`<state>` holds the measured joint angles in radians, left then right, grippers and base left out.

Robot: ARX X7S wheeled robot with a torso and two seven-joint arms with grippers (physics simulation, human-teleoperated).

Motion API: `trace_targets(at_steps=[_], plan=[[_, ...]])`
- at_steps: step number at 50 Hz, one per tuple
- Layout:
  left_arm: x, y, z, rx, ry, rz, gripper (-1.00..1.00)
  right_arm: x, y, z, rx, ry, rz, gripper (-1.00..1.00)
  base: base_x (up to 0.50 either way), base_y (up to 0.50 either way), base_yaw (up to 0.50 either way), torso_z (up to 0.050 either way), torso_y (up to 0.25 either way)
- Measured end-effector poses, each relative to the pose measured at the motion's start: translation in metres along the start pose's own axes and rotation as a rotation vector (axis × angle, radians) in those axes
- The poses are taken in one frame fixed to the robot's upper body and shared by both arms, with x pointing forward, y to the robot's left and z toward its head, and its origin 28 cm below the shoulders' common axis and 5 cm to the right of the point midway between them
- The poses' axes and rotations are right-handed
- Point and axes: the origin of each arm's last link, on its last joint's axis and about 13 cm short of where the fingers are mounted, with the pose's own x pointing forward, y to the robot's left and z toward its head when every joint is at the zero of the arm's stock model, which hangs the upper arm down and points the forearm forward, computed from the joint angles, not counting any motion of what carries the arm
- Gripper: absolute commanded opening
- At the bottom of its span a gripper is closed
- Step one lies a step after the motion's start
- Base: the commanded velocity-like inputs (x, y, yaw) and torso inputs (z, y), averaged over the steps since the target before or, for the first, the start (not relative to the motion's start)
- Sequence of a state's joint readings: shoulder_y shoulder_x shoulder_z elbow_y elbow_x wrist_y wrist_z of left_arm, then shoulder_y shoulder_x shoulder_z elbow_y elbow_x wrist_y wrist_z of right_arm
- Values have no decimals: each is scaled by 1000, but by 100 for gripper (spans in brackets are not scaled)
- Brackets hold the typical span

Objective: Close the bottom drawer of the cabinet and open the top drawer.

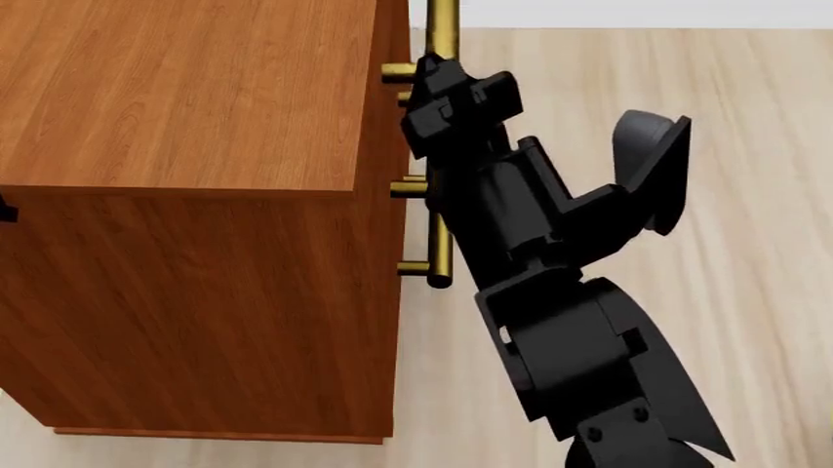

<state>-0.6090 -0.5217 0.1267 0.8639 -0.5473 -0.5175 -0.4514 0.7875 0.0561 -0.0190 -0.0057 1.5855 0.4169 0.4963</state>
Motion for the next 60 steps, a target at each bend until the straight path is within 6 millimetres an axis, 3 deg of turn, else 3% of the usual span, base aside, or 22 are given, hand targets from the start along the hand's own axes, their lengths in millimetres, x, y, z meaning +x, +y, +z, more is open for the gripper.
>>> trace_targets(at_steps=[60], plan=[[3, -6, 5, -3, -12, -21, 100, -22, 0, 40, 14, -173, -82, -100, -4, 0, -2, 0, 3]])
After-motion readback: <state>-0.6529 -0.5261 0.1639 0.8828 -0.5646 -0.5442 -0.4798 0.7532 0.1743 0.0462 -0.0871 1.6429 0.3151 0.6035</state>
